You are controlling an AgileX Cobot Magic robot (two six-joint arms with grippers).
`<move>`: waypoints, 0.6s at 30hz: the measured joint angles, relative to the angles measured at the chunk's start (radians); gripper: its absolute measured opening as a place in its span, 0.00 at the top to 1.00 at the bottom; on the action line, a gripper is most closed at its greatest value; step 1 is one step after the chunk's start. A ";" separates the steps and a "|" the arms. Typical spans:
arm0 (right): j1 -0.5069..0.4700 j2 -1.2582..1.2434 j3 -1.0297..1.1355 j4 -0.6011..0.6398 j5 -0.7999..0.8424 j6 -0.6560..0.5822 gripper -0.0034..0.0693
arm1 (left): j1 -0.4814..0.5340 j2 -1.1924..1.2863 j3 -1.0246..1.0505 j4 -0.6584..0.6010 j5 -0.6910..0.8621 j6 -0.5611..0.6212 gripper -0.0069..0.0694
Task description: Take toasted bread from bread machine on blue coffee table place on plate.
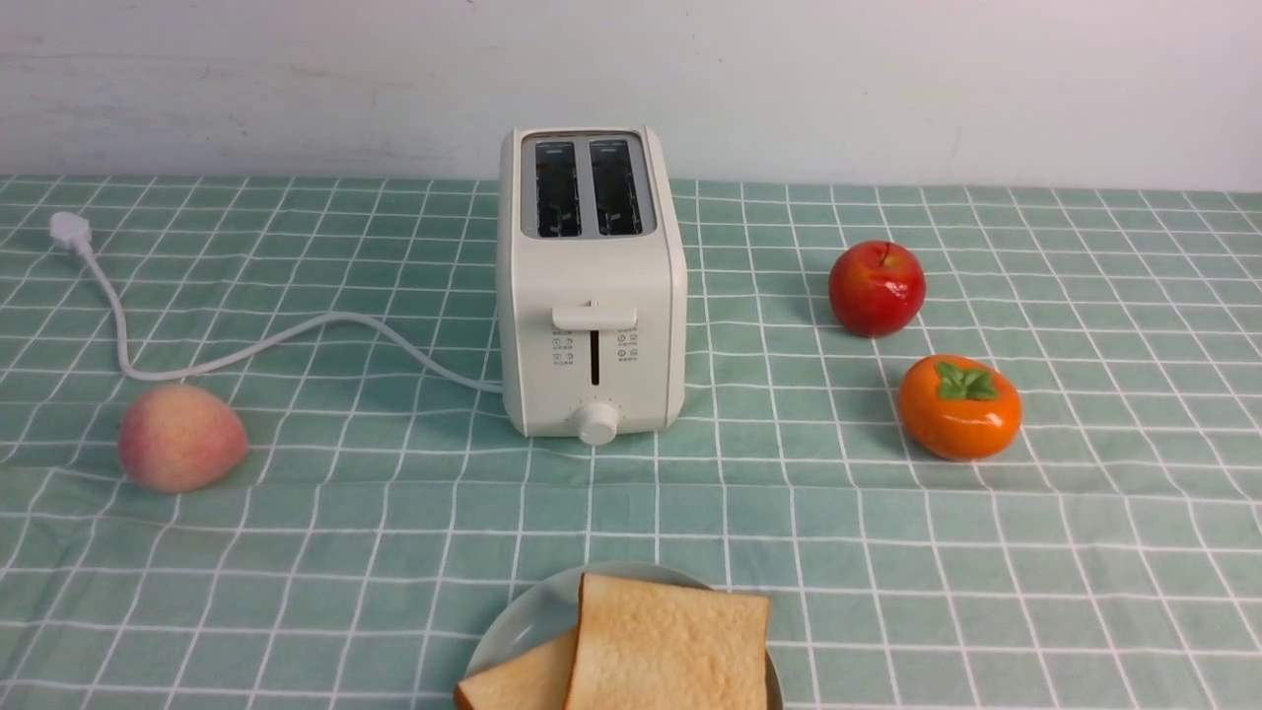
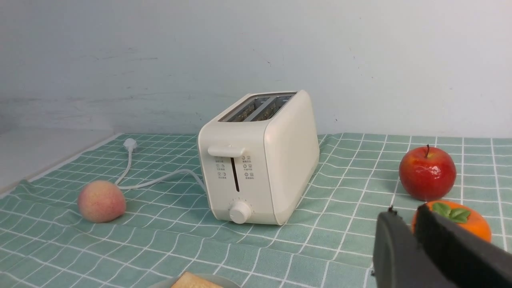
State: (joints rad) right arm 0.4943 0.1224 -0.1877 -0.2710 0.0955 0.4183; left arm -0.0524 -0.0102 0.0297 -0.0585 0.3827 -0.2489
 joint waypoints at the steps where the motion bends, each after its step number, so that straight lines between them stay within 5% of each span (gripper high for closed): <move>1: 0.000 0.000 0.000 0.000 0.000 0.000 0.84 | 0.000 0.000 0.000 0.000 0.000 0.000 0.91; 9: -0.032 -0.045 0.000 -0.007 0.005 0.000 0.83 | 0.002 0.000 0.000 0.000 0.001 0.000 0.91; 18: -0.340 -0.063 0.032 0.002 0.155 0.015 0.81 | 0.002 0.000 0.000 0.000 0.001 0.000 0.91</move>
State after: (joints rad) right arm 0.1545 0.0597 -0.1559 -0.2695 0.2509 0.4333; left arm -0.0504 -0.0102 0.0297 -0.0585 0.3834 -0.2489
